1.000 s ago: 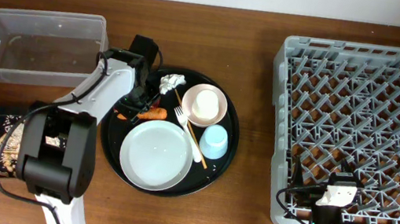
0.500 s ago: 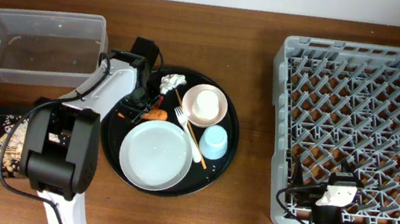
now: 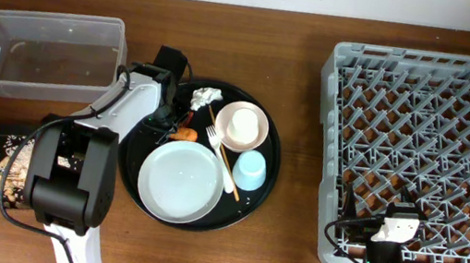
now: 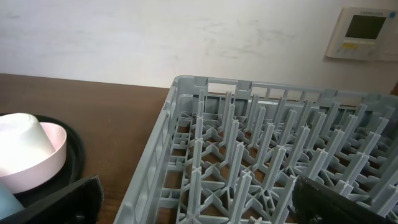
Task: Sort waste into correct bins and load items into the dishwasher rack
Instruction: 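Grasp the orange carrot on the round tray with the left gripper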
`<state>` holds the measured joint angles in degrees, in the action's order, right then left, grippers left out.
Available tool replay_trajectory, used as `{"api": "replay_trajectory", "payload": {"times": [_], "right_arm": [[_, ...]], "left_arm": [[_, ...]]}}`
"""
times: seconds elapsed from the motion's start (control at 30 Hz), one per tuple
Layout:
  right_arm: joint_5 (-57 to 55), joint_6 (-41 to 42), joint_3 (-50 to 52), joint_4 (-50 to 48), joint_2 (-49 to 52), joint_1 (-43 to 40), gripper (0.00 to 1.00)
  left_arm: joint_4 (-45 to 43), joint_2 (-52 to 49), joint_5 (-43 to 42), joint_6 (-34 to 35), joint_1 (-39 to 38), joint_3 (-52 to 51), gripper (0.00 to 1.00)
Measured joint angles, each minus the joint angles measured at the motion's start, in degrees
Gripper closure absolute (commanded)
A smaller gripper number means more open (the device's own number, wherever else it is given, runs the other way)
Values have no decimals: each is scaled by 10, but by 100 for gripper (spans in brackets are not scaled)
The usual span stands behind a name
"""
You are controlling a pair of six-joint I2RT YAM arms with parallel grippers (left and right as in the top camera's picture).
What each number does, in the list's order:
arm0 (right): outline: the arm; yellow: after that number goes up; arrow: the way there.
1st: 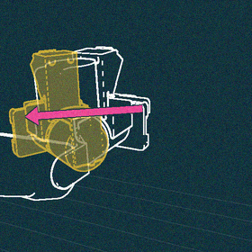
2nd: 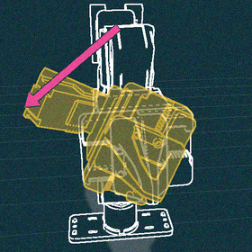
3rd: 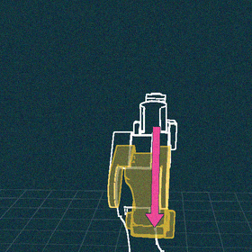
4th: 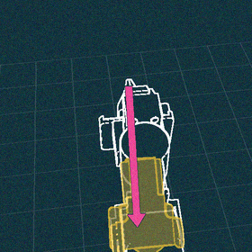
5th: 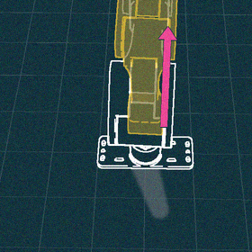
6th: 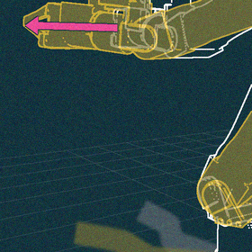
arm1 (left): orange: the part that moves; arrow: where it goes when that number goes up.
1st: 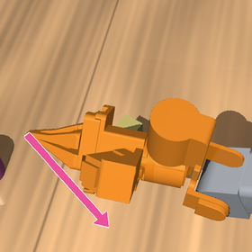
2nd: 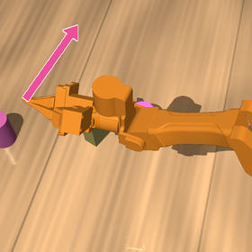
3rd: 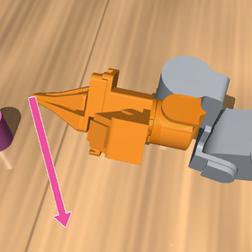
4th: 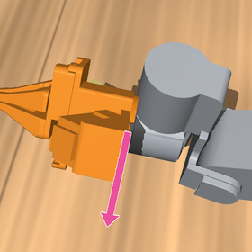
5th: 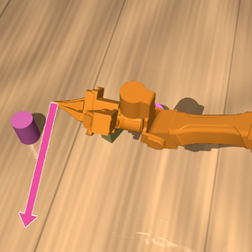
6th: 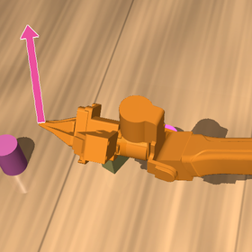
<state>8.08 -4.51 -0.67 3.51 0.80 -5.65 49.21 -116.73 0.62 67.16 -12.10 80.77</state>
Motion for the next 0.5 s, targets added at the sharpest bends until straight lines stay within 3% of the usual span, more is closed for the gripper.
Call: {"api": "replay_trajectory", "payload": {"times": [0.07, 0.27, 0.5], "right_arm": [[0, 0, 0, 0, 0, 0, 1], [0, 0, 0, 0, 0, 0, 1], [0, -1, 0, 0, 0, 0, 1]], "left_arm": [[0, 0, 0, 0, 0, 0, 59], [3, 0, 0, 0, 0, -1, 80], [7, 1, 0, -3, 0, -1, 81]]}}
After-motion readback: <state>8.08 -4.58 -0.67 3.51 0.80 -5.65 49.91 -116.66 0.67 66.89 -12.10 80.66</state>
